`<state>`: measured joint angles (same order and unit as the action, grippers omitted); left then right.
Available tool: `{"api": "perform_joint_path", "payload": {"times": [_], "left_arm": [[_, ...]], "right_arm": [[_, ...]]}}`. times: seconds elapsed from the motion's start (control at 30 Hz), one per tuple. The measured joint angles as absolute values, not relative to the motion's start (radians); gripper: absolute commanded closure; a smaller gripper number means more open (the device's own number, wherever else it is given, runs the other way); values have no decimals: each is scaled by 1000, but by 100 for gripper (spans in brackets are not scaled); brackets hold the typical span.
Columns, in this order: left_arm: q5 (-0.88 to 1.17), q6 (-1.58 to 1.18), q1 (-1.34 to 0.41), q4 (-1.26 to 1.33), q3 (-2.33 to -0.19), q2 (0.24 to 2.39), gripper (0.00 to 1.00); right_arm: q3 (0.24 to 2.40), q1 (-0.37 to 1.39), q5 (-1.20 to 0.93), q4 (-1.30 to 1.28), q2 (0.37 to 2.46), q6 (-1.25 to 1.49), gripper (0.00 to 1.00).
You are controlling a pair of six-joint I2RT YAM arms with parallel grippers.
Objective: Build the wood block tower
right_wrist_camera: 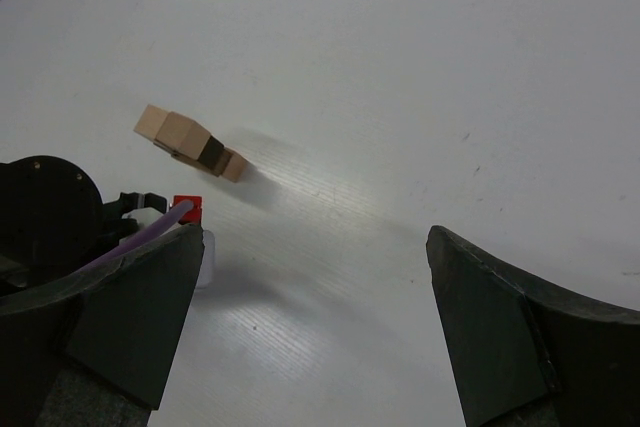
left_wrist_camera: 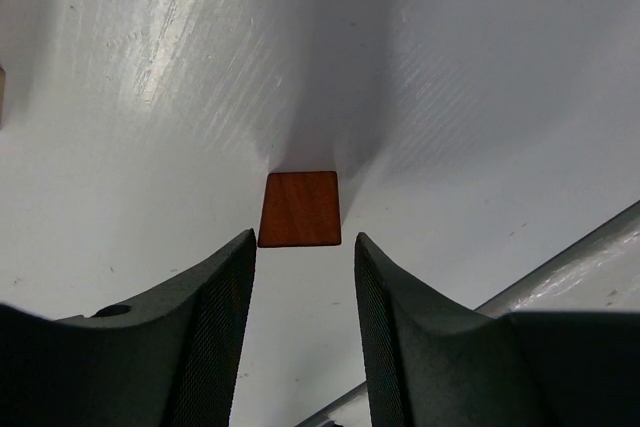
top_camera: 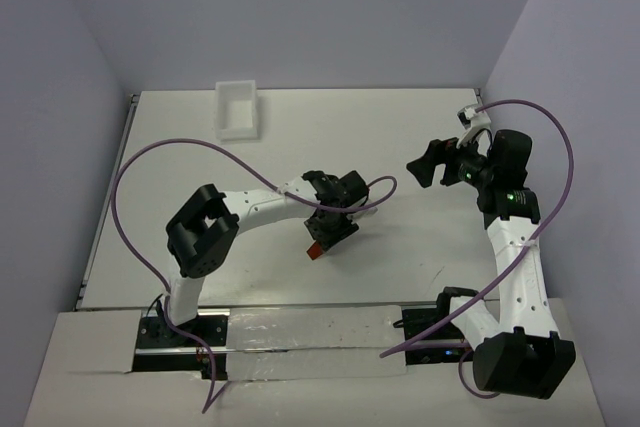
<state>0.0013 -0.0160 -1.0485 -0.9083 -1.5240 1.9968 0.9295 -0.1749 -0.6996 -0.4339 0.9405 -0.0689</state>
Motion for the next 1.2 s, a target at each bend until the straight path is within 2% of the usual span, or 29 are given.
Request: {"api": "perform_joint_path", "payload": {"times": [0.37, 0.53, 0.7, 0.8, 0.87, 1.03, 1.2], "left_arm": [[-30, -17, -1048, -906, -1525, 2007, 55], [-30, -18, -1048, -905, -1525, 2013, 62], [-27, -19, -1048, -904, -1525, 2013, 78], [-14, -18, -1048, -904, -1526, 2011, 97], [12, -17, -1046, -904, -1528, 2001, 100], [176, -21, -1007, -873, -1529, 1820, 100], [393, -110, -840, -663, -1495, 1416, 100]], "right_arm": [[929, -175, -705, -434, 947, -73, 0], [929, -175, -705, -434, 949, -78, 0], [929, -175, -709, -435, 949, -83, 0], [931, -175, -720, -437, 949, -89, 1], [935, -175, -736, -442, 949, -96, 2], [976, -176, -831, -465, 949, -135, 4], [1025, -177, -1026, -472, 952, -156, 7]]}}
